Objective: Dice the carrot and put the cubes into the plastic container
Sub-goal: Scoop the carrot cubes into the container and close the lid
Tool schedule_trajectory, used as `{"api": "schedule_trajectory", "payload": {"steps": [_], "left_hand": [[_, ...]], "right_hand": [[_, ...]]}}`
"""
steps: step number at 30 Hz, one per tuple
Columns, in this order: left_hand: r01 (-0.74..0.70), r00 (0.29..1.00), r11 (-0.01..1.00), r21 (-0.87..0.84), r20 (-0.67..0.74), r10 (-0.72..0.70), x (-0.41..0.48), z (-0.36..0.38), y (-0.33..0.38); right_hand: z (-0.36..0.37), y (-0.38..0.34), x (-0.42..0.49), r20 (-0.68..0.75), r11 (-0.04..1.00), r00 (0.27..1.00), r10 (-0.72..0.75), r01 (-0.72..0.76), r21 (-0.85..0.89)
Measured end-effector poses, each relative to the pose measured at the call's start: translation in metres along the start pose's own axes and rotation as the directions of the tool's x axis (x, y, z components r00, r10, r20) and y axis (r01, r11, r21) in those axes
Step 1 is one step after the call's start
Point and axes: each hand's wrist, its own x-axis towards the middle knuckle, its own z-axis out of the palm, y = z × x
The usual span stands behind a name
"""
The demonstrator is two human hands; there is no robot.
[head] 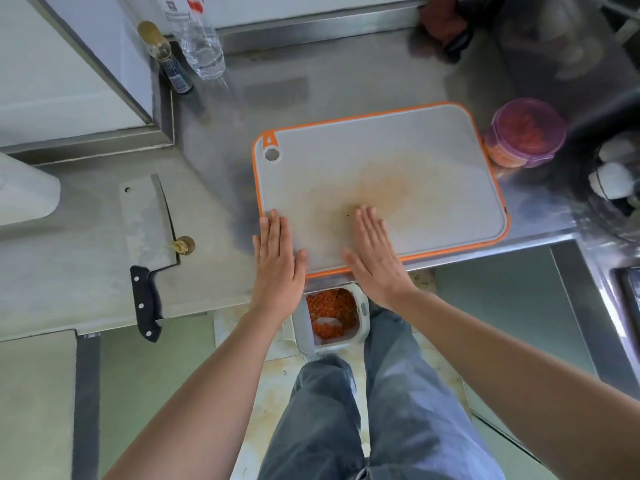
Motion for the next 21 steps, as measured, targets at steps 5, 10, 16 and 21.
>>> {"api": "schedule_trajectory", "payload": {"steps": [5, 10, 16, 21], "left_hand": [[0.006, 0.999, 0.999, 0.039, 0.048, -0.008, 0.001, -0.002, 0.002], [0.011, 0.999, 0.999, 0.048, 0.037, -0.012, 0.001, -0.002, 0.002], [0.032, 0.998, 0.999, 0.034, 0.058, -0.034, 0.002, -0.003, 0.003], [0.023, 0.998, 0.997, 0.072, 0.057, -0.027, 0.003, -0.003, 0.003]], "right_hand": [[-0.014, 0.008, -0.015, -0.222, 0.998, 0.973, 0.061, -0.055, 0.036], [0.005, -0.002, -0.048, -0.159, 0.86, 0.861, 0.482, -0.5, -0.102], [0.01, -0.029, -0.059, -0.191, 0.993, 0.976, 0.109, -0.115, -0.019], [-0.009, 0.012, -0.061, -0.204, 0.899, 0.902, 0.381, -0.413, -0.146]]}}
